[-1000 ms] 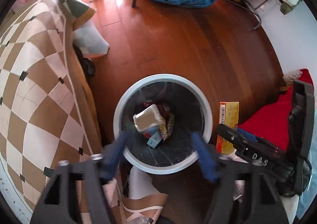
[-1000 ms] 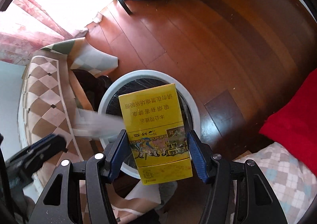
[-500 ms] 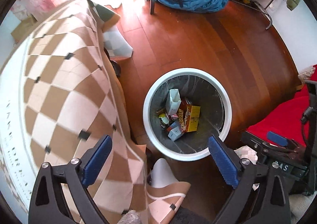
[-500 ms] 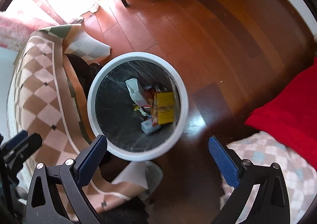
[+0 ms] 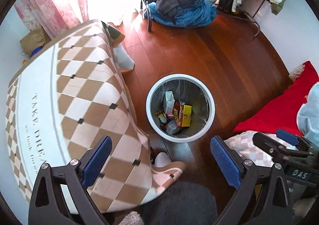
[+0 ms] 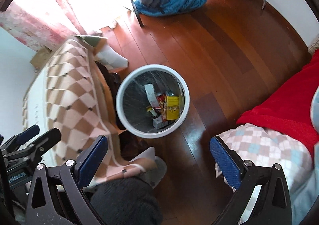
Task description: Collect trash
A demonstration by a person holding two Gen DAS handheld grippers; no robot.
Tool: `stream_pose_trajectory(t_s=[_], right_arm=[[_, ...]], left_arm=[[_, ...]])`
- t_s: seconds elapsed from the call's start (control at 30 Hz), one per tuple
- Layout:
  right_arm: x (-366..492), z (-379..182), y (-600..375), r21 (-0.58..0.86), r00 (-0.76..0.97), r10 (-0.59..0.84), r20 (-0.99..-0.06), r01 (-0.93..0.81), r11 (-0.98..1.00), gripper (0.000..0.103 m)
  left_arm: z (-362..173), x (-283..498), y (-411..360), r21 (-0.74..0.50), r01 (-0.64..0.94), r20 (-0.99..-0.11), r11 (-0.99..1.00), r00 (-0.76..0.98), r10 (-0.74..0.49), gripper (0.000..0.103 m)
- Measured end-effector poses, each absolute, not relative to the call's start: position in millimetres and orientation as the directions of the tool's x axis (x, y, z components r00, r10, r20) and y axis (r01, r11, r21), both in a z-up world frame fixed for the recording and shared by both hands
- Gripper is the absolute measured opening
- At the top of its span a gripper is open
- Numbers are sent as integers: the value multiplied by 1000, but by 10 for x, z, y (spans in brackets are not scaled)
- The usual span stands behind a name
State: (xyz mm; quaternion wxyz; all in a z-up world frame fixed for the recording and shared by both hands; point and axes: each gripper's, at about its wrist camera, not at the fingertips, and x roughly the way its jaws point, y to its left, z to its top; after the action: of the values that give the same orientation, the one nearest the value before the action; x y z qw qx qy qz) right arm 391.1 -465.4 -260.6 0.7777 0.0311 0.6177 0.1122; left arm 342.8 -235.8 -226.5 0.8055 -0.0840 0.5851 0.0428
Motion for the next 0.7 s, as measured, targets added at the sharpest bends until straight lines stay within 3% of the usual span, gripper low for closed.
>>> stream_pose_trajectory(t_s=[0.7], right_arm=[[2997,-990,-4596,392,259,458,-850,-270,880,103]], left_arm=[[-894,2484,-2153,-249,-70,-870,966,455,-191,101]])
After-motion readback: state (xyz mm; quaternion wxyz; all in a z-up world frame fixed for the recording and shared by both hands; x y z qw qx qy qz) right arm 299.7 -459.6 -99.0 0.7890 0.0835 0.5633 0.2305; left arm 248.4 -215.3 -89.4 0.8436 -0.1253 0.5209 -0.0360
